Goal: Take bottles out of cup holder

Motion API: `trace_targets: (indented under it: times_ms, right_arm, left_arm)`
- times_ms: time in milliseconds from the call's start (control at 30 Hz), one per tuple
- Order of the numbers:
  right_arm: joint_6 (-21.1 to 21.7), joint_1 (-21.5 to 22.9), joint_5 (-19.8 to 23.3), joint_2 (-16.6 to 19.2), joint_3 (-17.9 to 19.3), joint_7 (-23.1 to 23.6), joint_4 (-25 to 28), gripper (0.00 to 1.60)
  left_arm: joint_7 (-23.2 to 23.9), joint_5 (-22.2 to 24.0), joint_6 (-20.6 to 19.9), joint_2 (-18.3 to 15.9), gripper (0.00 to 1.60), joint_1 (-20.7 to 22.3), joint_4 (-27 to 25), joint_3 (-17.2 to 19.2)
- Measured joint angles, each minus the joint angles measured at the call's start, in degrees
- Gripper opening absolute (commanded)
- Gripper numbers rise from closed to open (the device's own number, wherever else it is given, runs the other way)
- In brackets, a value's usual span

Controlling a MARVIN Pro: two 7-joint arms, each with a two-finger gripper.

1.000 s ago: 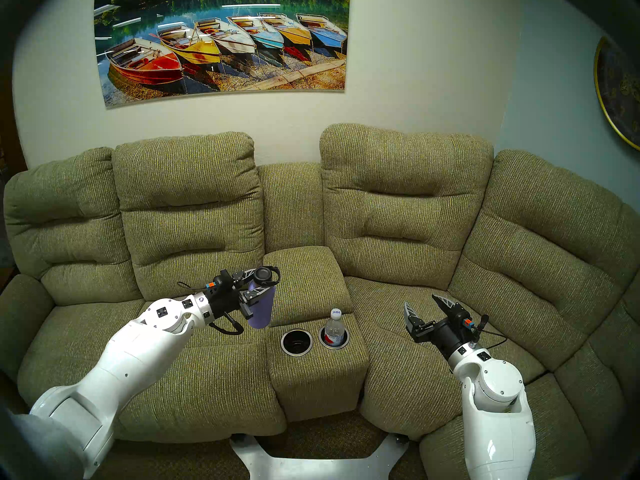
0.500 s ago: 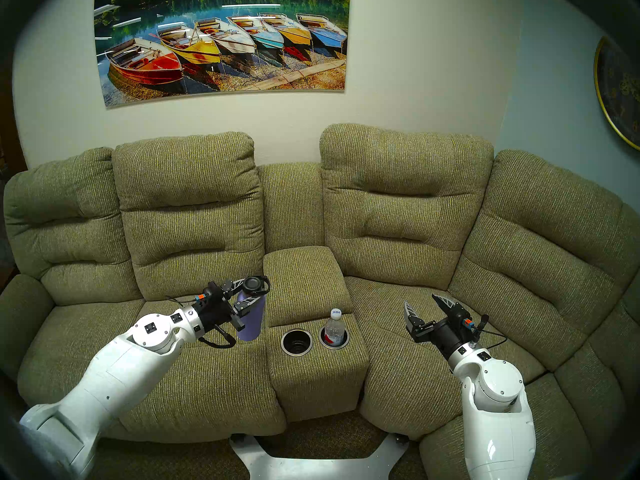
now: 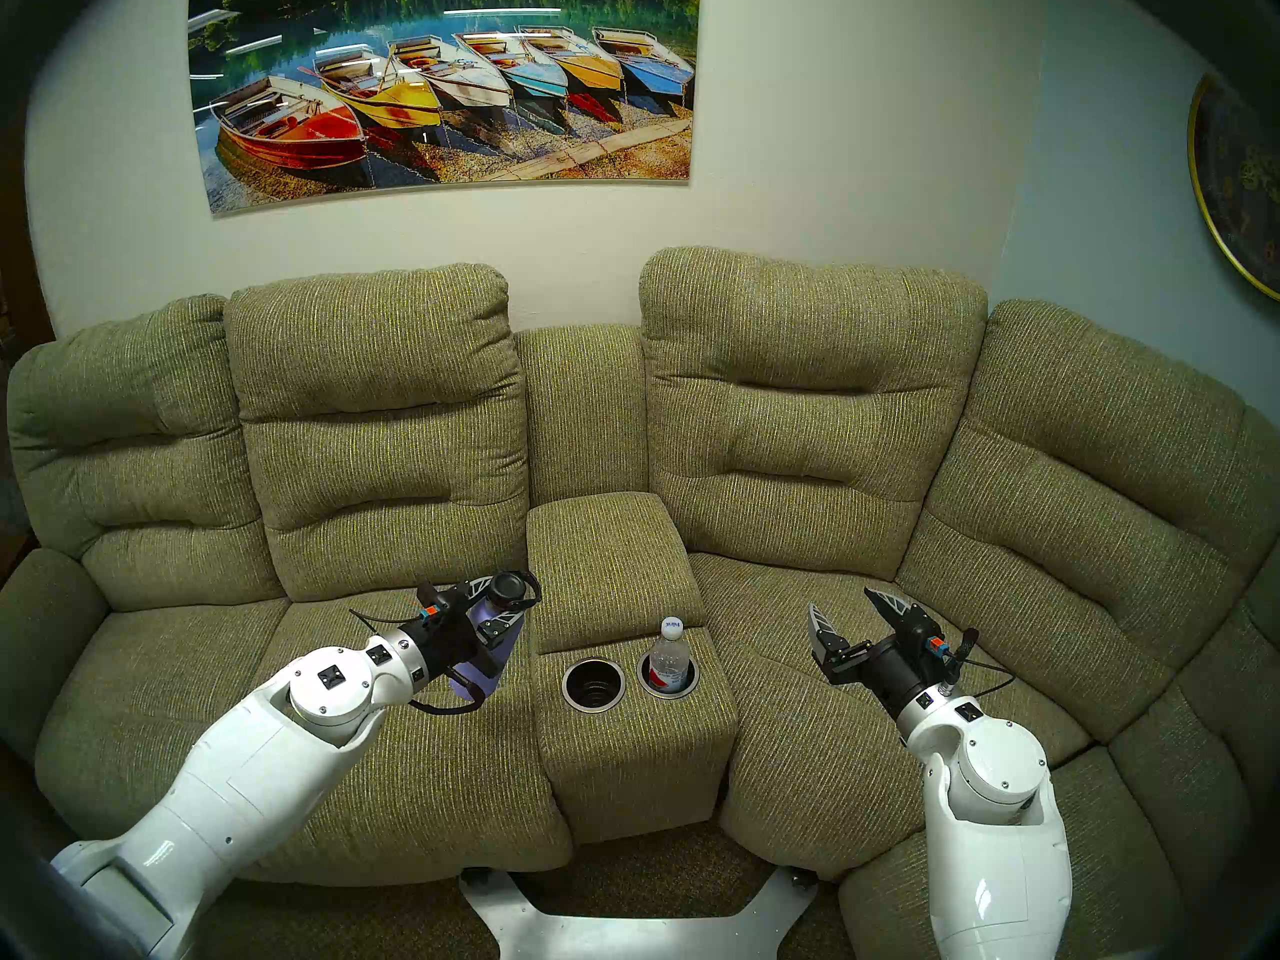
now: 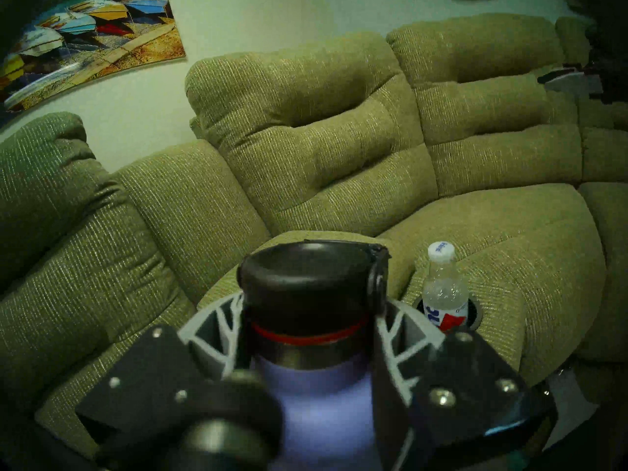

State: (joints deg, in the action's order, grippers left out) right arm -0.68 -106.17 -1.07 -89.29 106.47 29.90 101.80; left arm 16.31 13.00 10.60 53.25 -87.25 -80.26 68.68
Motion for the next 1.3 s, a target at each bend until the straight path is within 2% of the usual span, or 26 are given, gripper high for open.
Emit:
trace_targets:
  times_ms: [167, 300, 600, 733, 1000, 1300]
  right_arm:
    - [0.00, -0.01, -0.01, -0.01, 0.00, 0.00, 0.09, 1.60]
    - [0.00, -0.01, -0.01, -0.01, 0.00, 0.00, 0.11, 1.60]
    - [0.00, -0.01, -0.01, -0.01, 0.00, 0.00, 0.13, 1.60]
    - [0.00, -0.02, -0.01, -0.01, 0.00, 0.00, 0.14, 1.60]
    - [0.00, -0.02, -0.01, -0.02, 0.00, 0.00, 0.16, 1.60]
    - [0.00, -0.03, -0.01, -0.02, 0.00, 0.00, 0.19, 1.60]
  left_arm:
    - [-4.94, -3.34, -1.18, 2.76, 0.00, 0.95, 1.64, -1.49]
    - [-6.63, -2.90, -0.36, 4.50, 0.00, 1.37, 3.69, -1.01]
    - [-11.08, -0.88, 5.99, 7.46, 0.00, 1.43, 6.43, 1.55]
    - [-12.16, -0.89, 9.07, 8.48, 0.00, 1.42, 6.79, 1.51]
    - [-16.49, -3.58, 12.99, 11.65, 0.00, 1.62, 9.42, 0.17]
    - [-21.06, -6.97, 16.80, 15.37, 0.00, 3.02, 17.68, -1.79]
